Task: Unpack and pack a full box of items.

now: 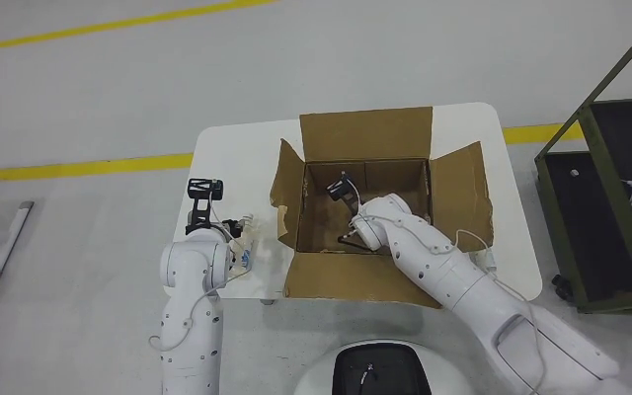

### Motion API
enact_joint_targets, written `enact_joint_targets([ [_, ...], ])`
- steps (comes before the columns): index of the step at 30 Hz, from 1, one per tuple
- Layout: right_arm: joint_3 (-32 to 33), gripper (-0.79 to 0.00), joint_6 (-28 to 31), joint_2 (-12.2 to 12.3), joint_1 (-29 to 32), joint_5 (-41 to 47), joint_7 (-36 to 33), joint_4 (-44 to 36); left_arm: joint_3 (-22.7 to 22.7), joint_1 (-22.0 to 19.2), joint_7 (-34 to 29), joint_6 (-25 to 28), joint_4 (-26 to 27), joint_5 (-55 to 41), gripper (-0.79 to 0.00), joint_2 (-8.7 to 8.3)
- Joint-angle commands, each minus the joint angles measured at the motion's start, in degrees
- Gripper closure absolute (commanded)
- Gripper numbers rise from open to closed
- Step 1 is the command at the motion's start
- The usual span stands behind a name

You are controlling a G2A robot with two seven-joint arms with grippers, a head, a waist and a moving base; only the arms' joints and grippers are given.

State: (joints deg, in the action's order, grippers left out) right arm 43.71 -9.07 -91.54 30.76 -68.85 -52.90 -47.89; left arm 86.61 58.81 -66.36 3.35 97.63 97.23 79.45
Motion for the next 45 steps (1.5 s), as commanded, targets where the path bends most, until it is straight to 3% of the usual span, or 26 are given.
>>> enact_joint_targets([
  [1, 0.08, -0.302, -0.01, -0.08, 0.27, -0.30, -0.08, 0.02, 0.00, 0.00, 0.00, 0.00, 0.00, 0.00, -0.785, 0.00],
  [9, 0.49, -0.246, 0.16, -0.56, 0.65, -0.71, -0.18, 0.71, 0.00, 0.00, 0.00, 0.00, 0.00, 0.00, -0.785, 0.00],
  [11, 0.65, -0.200, 0.13, -0.67, 0.63, -0.81, -0.12, 0.89, 0.00, 0.00, 0.00, 0.00, 0.00, 0.00, -0.785, 0.00],
  [15, 0.94, 0.000, 0.11, -0.88, 0.63, -1.07, -0.03, 1.16, 0.00, 0.00, 0.00, 0.00, 0.00, 0.00, -0.785, 0.00],
  [34, 4.10, 0.000, 0.23, -0.29, 3.17, -4.59, -0.96, -4.37, 0.00, 0.00, 0.00, 0.00, 0.00, 0.00, -0.785, 0.00],
  [35, 4.24, -0.126, 0.27, -0.27, 3.37, -4.69, -1.09, -4.57, 0.00, 0.00, 0.00, 0.00, 0.00, 0.00, -0.785, 0.00],
  [37, 4.47, -0.271, 0.43, -0.24, 3.66, -5.01, -1.38, -4.90, 0.00, 0.00, 0.00, 0.00, 0.00, 0.00, -0.785, 0.00],
  [42, 4.89, -0.376, 0.65, -0.23, 4.27, -5.84, -2.06, -6.29, 0.00, 0.00, 0.00, 0.00, 0.00, 0.00, -0.785, 0.00],
  [45, 5.20, -0.376, 0.76, -0.16, 4.68, -6.60, -2.66, -7.39, 0.00, 0.00, 0.00, 0.00, 0.00, 0.00, -0.785, 0.00],
])
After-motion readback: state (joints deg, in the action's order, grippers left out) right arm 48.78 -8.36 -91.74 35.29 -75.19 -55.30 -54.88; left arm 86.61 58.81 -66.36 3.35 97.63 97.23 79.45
